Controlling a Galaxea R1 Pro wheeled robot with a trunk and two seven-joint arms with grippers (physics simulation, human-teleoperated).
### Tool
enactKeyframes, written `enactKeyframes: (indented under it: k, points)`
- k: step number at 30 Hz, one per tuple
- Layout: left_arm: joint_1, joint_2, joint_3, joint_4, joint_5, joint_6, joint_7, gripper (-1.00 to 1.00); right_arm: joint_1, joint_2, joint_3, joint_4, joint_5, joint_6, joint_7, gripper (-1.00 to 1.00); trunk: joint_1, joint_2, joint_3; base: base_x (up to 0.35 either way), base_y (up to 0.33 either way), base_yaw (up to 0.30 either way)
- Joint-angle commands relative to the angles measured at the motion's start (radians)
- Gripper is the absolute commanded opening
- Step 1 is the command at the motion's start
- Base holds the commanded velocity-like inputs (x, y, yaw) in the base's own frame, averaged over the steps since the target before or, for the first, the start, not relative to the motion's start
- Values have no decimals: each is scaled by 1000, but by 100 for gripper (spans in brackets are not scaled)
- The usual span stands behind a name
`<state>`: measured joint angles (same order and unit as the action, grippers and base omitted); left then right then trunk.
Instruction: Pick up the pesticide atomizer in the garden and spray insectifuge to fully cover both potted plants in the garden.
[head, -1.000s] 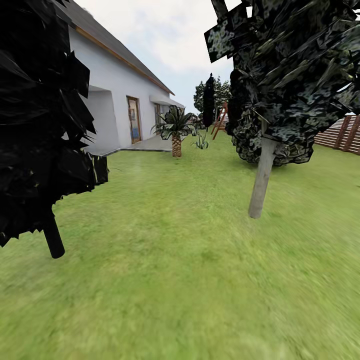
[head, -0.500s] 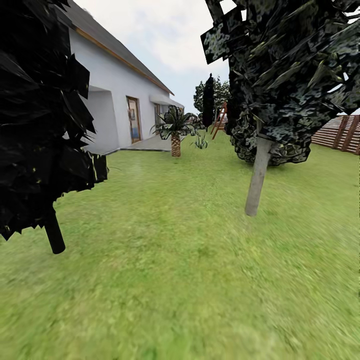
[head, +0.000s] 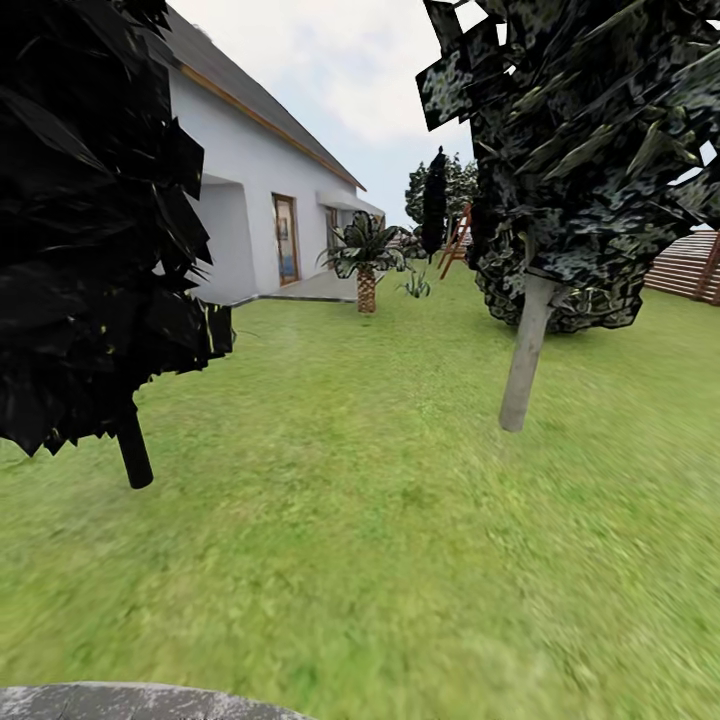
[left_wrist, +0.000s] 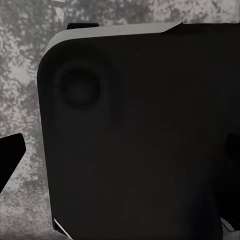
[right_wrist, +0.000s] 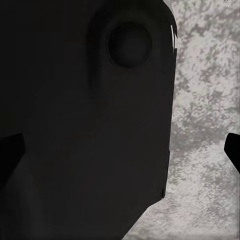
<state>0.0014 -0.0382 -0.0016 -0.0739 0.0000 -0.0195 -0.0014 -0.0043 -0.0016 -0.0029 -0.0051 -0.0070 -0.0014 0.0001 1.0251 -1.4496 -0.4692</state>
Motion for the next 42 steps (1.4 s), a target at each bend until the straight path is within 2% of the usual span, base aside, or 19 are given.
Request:
enactKeyframes:
  k: [1, 12, 22, 27, 31, 36, 39, 42]
  points:
    - [0, 0, 0, -1, 0, -2, 0, 100, 0, 0, 0, 0, -1, 0, 0, 100, 0, 0, -1, -10, -6, 18]
    - [0, 2, 2, -21, 0, -3, 0, 100, 0, 0, -2, -1, -1, 0, 2, 100, 0, 0, -1, -2, -1, 4]
    - [0, 12, 3, -156, 0, -2, 1, 100, 0, -4, -2, -6, -1, 0, 6, 100, 0, 0, -1, 0, 0, 0]
    - [0, 20, 3, -283, 0, -1, 1, 100, 0, -9, -3, -37, -1, -1, 4, 100, 0, 0, -1, 0, 0, 0]
    - [0, 29, 3, -366, 2, 0, 1, 100, 0, -13, -4, -128, -1, -2, 2, 100, 0, 0, -1, 0, 0, 0]
    - [0, 31, 4, -545, 6, 5, 4, 100, 0, -13, -5, -308, -1, 0, 4, 100, 0, 0, -1, 0, 0, 0]
    - [0, 31, 5, -605, 6, 6, 4, 100, 0, -13, -5, -391, -1, 6, 5, 100, 0, 0, -1, 0, 0, 0]
    - [0, 31, 5, -668, 7, 14, 4, 100, 0, -13, -5, -519, -2, 13, 6, 100, 0, 0, -1, 0, 0, 0]
